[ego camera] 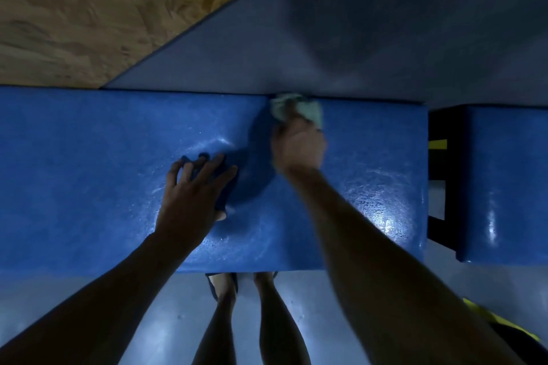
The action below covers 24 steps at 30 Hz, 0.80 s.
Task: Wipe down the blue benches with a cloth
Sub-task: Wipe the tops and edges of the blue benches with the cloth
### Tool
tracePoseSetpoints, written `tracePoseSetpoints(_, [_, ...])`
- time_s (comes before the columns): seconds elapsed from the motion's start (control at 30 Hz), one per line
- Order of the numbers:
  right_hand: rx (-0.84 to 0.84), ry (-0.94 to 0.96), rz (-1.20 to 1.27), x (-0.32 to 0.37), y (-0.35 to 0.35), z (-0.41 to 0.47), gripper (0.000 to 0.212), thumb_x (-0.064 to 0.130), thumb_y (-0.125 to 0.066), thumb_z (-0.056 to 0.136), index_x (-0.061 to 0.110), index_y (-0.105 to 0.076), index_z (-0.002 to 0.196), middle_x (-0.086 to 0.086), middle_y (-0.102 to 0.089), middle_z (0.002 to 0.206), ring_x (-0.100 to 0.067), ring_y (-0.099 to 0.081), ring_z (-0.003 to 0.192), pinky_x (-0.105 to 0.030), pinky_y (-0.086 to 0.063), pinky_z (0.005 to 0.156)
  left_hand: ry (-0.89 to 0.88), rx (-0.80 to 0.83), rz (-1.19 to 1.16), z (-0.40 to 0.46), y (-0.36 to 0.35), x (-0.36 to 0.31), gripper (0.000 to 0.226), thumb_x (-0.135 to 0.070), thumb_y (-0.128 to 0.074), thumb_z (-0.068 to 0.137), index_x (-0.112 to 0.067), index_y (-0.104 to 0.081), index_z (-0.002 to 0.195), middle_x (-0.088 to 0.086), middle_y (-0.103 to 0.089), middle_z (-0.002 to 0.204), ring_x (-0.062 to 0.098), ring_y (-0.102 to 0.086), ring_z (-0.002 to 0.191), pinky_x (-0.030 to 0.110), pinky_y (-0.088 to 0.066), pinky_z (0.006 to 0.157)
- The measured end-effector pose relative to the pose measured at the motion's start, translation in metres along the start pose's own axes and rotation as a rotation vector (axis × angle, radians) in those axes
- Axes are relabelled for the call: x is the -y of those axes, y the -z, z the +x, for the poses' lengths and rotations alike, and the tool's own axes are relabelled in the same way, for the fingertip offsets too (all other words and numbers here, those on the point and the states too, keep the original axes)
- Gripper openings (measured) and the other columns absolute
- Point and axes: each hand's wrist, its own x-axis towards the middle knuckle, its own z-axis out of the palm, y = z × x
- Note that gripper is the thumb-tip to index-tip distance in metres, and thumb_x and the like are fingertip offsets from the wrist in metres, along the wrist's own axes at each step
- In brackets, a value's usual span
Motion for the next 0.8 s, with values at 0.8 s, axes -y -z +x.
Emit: tracePoseSetpoints(0.8, [-0.064, 0.326, -0.076, 0.026, -0.014, -0.008, 0.057, 0.034, -0.053, 0.087, 0.023, -0.045, 0.142, -0.008, -0.068, 0.116, -0.034, -0.067, 0.094, -0.037, -0.052, 0.074, 0.032, -0.023, -0.059, -0.005, -0.003, -0.002, 0.105, -0.039, -0.094, 0.037, -0.032, -0.055, 0.134, -0.002, -0.048, 0.146, 0.031, -0.049, 0.127, 0.054, -0.031, 0.111])
